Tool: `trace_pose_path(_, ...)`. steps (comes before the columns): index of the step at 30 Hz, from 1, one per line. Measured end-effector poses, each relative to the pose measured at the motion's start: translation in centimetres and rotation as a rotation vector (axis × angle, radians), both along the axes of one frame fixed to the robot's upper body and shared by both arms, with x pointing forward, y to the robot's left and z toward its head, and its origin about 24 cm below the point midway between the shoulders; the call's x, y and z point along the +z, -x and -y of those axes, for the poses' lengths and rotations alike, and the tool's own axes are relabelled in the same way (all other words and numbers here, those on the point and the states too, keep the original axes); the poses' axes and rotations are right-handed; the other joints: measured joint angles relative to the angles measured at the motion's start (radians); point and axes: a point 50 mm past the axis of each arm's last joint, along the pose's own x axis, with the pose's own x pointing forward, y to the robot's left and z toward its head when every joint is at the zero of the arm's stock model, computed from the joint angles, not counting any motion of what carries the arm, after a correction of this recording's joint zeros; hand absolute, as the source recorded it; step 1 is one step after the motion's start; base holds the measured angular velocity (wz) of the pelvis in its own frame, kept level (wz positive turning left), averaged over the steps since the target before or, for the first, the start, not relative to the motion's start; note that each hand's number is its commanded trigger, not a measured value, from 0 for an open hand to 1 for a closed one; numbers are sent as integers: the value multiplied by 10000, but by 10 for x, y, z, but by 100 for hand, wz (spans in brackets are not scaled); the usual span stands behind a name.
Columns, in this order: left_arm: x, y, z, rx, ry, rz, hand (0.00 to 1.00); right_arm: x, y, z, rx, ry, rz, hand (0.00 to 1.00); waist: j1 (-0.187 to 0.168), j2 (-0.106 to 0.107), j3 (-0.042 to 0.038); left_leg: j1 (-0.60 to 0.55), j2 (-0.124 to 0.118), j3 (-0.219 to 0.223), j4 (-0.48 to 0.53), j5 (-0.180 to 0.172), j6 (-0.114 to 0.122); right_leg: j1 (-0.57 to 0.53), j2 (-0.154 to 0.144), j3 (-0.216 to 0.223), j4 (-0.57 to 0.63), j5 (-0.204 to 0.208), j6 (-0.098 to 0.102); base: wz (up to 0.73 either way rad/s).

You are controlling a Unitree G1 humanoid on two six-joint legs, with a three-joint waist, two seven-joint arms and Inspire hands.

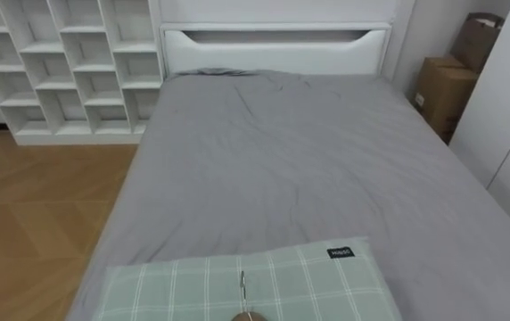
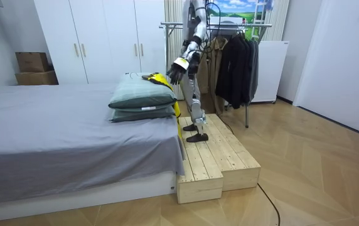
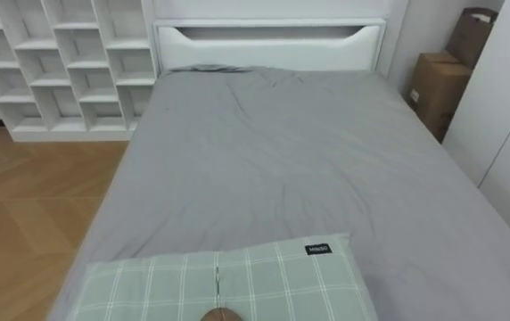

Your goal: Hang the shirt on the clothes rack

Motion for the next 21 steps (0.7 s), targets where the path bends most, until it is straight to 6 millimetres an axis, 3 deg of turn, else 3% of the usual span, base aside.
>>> trace_pose_path(9,9,-26,15,-2273,-872,295,0,1,-1,3,23,10,88,0,-380,8,8,57,1,-4,-4,2,-1,8,-13,-9,-14,3,-2,0)
trace_pose_path(15,19,-49,24,-3599,-1501,870,0,1,-3,3,38,8,133,0,-438,-61,53,43,-1,7,-1,2,0,-4,-17,10,-14,3,0,0)
trace_pose_path(21,21,-58,33,-4407,-1727,947,0,2,-5,4,61,50,194,0,-448,-24,54,-69,6,118,-1,3,1,-157,2,164,-37,2,0,-7)
